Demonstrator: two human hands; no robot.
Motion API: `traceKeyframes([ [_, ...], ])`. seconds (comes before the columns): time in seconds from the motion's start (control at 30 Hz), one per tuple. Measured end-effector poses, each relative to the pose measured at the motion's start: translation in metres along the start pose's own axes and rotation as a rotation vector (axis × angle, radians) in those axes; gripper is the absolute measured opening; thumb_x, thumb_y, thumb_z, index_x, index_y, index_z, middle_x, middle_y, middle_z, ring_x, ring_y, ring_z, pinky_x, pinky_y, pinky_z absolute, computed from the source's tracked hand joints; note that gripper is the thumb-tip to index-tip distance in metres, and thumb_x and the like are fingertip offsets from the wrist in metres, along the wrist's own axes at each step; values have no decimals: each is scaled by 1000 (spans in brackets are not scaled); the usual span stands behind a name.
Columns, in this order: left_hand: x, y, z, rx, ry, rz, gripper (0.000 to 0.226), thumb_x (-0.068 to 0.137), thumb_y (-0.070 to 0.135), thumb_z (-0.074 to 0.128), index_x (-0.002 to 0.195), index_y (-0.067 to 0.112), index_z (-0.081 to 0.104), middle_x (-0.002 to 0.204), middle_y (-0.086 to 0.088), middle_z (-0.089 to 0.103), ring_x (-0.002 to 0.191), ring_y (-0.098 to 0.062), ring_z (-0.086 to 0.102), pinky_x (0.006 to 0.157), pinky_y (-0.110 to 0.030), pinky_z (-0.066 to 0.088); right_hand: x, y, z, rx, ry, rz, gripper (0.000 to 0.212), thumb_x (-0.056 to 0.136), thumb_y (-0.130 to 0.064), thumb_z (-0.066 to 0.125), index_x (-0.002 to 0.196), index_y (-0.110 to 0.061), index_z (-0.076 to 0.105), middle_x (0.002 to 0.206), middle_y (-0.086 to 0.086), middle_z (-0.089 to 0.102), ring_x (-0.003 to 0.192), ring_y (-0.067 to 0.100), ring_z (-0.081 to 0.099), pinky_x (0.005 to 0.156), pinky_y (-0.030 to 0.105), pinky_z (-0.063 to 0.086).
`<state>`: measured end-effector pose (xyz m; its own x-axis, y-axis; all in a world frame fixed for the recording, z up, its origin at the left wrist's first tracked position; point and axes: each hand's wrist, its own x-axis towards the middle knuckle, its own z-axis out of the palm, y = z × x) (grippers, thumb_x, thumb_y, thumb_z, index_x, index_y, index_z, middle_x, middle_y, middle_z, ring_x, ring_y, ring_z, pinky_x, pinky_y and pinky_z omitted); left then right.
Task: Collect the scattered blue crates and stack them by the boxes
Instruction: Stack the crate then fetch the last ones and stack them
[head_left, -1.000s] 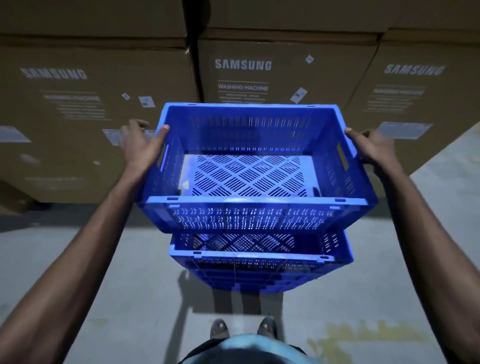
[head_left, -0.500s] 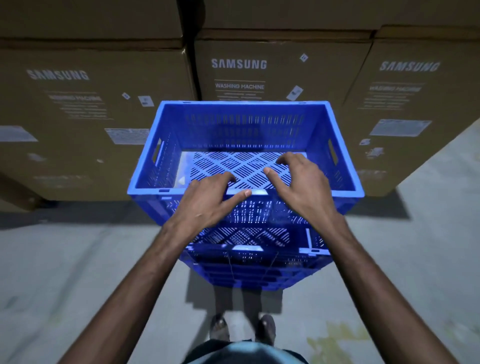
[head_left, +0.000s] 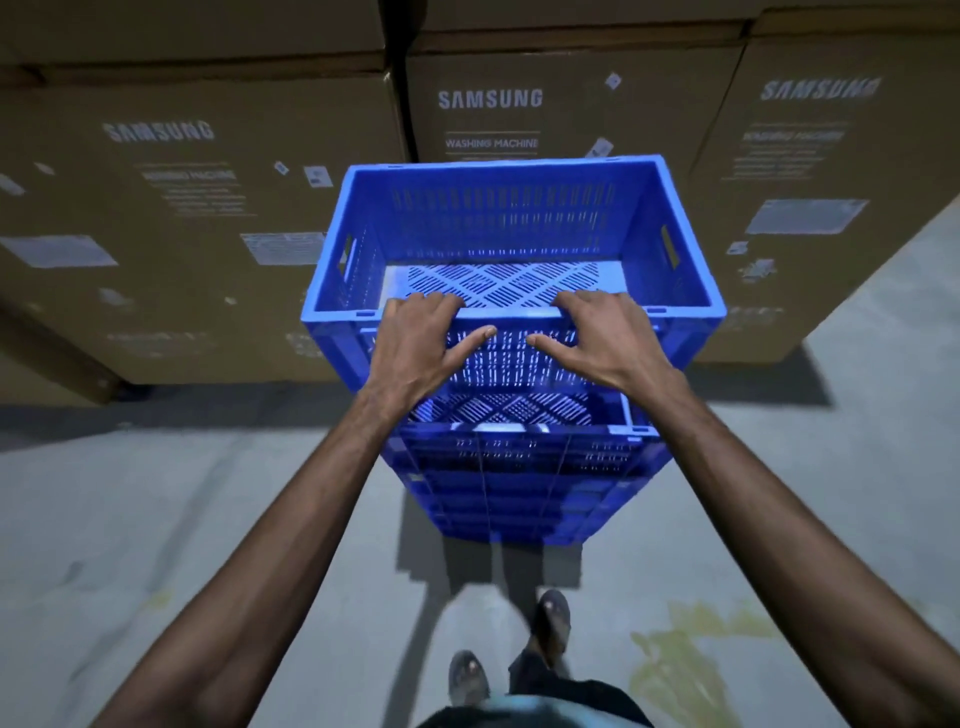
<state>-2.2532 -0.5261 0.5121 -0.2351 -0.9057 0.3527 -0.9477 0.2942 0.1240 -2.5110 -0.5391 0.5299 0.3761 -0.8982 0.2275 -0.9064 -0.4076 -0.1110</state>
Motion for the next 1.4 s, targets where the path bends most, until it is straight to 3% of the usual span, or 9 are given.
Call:
traceKeyframes([
  [0.2, 3, 0, 4, 91, 42, 18, 61, 103, 71, 33, 92, 15, 55, 82, -7, 59, 78, -30, 54, 77, -44, 39, 1, -1, 2, -25, 35, 101, 48, 99, -60, 48, 80, -16, 48, 72, 0, 50, 68, 26, 46, 76, 42, 36],
  [0.37, 4, 3, 7, 25, 97, -3, 57, 100, 73, 36, 82, 19, 40, 72, -1, 43, 69, -28, 48, 81, -47, 41, 1, 4, -3, -34, 8, 98, 46, 102, -59, 48, 84, -17, 45, 76, 5, 56, 71, 31, 50, 75, 41, 30],
  [0.43, 3, 5, 10, 39, 92, -29, 60, 98, 75, 34, 82, 18, 42, 72, -3, 44, 68, -28, 49, 83, -49, 42, -1, 6, 0, -43, 5, 70, 44, 103, -57, 48, 85, -17, 44, 79, 9, 62, 75, 34, 56, 74, 40, 29],
  [0.63, -11, 19, 19, 75, 117, -14, 60, 95, 74, 41, 84, 15, 49, 72, -4, 46, 68, -26, 46, 79, -48, 42, -26, 17, 9, -53, 37, 25, 42, 103, -54, 49, 83, -19, 43, 74, 0, 50, 76, 31, 53, 77, 44, 37],
  [0.77, -25, 16, 20, 72, 154, 1, 56, 95, 75, 37, 82, 20, 34, 73, 1, 36, 68, -22, 34, 77, -47, 40, -39, 11, 17, -116, 118, -8, 37, 101, -50, 56, 83, -20, 45, 76, 6, 62, 73, 31, 58, 66, 37, 33],
  [0.87, -17, 15, 21, 68, 167, -17, 57, 95, 75, 37, 81, 19, 37, 71, 1, 36, 66, -24, 39, 76, -46, 40, -29, 13, 18, -166, 118, 19, 35, 100, -50, 56, 86, -18, 52, 76, 7, 65, 67, 33, 60, 59, 35, 30],
  [1.03, 8, 30, 28, 85, 138, -73, 63, 95, 75, 37, 83, 15, 50, 71, -7, 51, 69, -28, 50, 77, -47, 42, -7, 36, 9, -133, 47, -8, 36, 104, -51, 48, 96, -16, 52, 90, 9, 68, 78, 35, 62, 61, 37, 30],
  [1.2, -8, 29, 24, 45, 154, -80, 60, 95, 77, 38, 81, 19, 42, 72, 0, 40, 68, -24, 41, 78, -47, 38, -23, 32, 4, -186, 84, -65, 39, 102, -53, 49, 87, -18, 47, 75, 8, 64, 63, 33, 59, 56, 34, 26],
  [1.4, -19, 45, 31, 26, 167, -120, 64, 94, 78, 36, 81, 17, 48, 73, 3, 39, 70, -20, 38, 78, -46, 37, -38, 39, 8, -175, 137, -48, 42, 99, -59, 42, 80, -21, 43, 64, 2, 52, 54, 30, 55, 53, 30, 22],
])
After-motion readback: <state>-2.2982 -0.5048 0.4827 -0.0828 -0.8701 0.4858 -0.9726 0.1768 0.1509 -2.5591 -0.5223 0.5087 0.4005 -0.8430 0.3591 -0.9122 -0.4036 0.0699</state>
